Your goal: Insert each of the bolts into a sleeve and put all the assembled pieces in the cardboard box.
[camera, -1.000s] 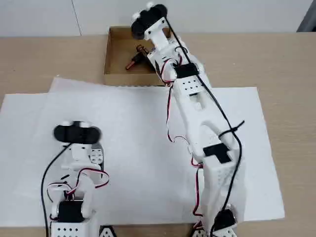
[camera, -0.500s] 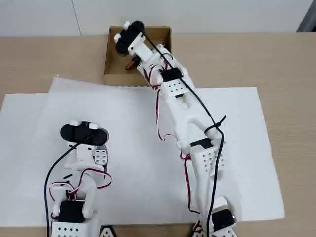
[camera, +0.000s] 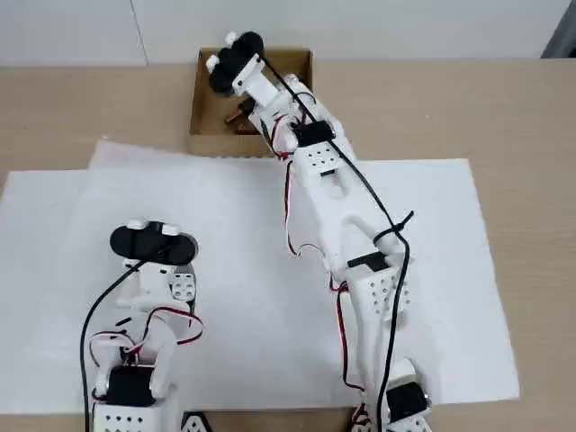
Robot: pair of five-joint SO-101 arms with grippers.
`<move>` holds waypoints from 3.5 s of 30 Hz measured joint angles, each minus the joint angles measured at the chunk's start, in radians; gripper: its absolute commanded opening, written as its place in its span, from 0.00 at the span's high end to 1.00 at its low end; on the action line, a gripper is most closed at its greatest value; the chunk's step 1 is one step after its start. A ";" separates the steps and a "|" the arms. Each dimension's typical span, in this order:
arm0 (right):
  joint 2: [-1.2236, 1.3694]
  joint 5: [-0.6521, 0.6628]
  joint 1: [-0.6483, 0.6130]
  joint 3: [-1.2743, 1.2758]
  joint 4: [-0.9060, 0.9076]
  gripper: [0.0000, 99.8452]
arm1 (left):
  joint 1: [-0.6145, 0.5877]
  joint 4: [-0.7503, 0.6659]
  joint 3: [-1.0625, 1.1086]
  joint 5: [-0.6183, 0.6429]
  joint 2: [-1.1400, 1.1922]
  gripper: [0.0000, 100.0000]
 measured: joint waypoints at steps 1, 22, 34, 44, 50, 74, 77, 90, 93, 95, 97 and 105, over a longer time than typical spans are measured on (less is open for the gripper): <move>0.000 0.000 0.000 0.000 0.000 1.00 | 0.000 0.000 0.000 0.000 0.000 0.99; -0.342 -0.275 0.055 0.000 0.404 1.00 | 0.000 0.000 0.000 0.000 0.000 0.99; -0.730 -0.382 0.178 -0.003 0.772 1.00 | 0.000 0.000 0.000 0.000 0.000 0.99; -1.022 -0.408 0.321 -0.009 1.053 1.00 | 0.000 0.000 0.000 0.000 0.000 0.99; -1.162 -0.408 0.427 -0.002 1.086 1.00 | 0.000 0.000 0.000 0.000 0.000 0.99; -2.179 -0.396 0.445 1.631 0.683 1.00 | 0.000 0.000 0.000 0.000 0.000 0.99; -2.269 -0.396 0.425 1.784 0.635 1.00 | 0.000 0.000 0.000 0.000 0.000 0.99; -2.611 -0.396 0.371 2.300 0.502 1.00 | 0.000 0.000 0.000 0.000 0.000 0.99; -2.611 -0.396 0.373 2.344 0.471 1.00 | 0.000 0.000 0.000 0.000 0.000 0.99; -2.611 -0.404 0.371 2.354 0.451 1.00 | 0.000 0.000 0.000 0.000 0.000 0.99; -2.611 -0.417 0.371 2.360 0.433 1.00 | 0.000 0.000 0.000 0.000 0.000 0.99; -2.611 -0.422 0.373 2.381 0.417 1.00 | 0.000 0.000 0.000 0.000 0.000 0.99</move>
